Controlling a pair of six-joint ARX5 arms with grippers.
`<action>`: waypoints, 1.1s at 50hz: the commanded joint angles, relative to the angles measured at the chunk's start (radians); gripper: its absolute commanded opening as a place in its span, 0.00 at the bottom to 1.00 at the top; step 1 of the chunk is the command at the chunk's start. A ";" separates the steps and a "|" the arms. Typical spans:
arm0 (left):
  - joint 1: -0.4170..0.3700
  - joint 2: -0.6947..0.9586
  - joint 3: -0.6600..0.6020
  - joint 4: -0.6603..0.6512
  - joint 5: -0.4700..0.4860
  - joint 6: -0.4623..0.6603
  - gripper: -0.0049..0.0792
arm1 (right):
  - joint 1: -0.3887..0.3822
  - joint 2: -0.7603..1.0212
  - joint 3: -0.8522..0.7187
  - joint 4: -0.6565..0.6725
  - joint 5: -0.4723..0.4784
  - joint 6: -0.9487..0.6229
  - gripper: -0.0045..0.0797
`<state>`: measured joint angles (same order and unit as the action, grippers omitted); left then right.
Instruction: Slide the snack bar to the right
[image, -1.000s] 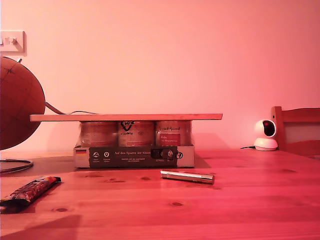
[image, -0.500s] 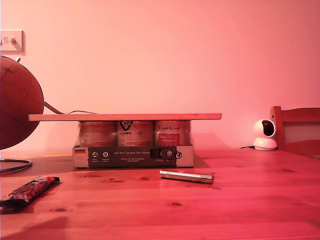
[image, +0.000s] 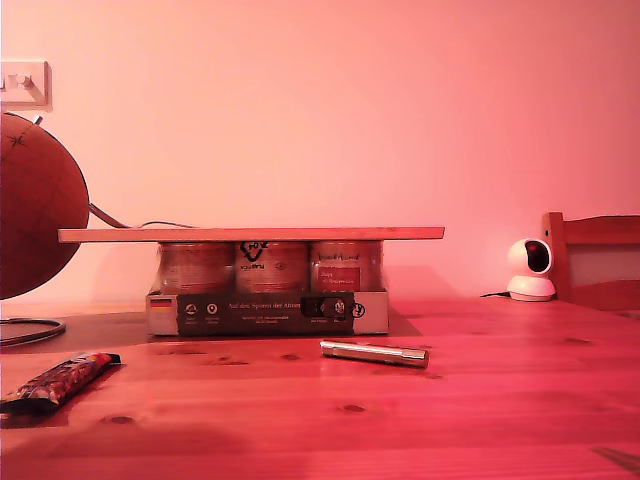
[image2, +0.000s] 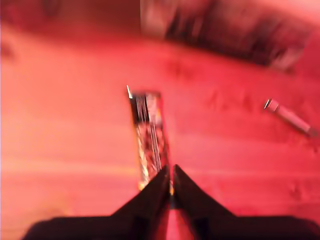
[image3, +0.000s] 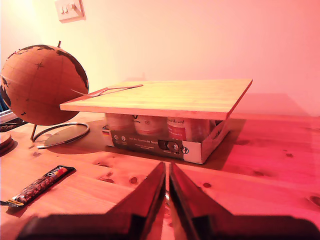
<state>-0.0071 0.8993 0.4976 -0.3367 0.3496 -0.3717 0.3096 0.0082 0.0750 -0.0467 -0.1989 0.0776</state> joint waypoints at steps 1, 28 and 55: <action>-0.005 0.061 0.026 0.027 0.017 -0.014 0.40 | 0.004 -0.005 0.012 0.005 0.003 0.000 0.04; -0.145 0.558 0.285 -0.009 -0.130 0.028 0.67 | 0.005 -0.005 0.012 0.005 0.003 0.000 0.04; -0.241 0.833 0.440 -0.069 -0.257 0.043 0.67 | 0.005 -0.005 0.012 0.008 0.002 0.001 0.04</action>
<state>-0.2413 1.7065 0.9401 -0.3981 0.1047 -0.3367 0.3096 0.0082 0.0750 -0.0463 -0.1989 0.0776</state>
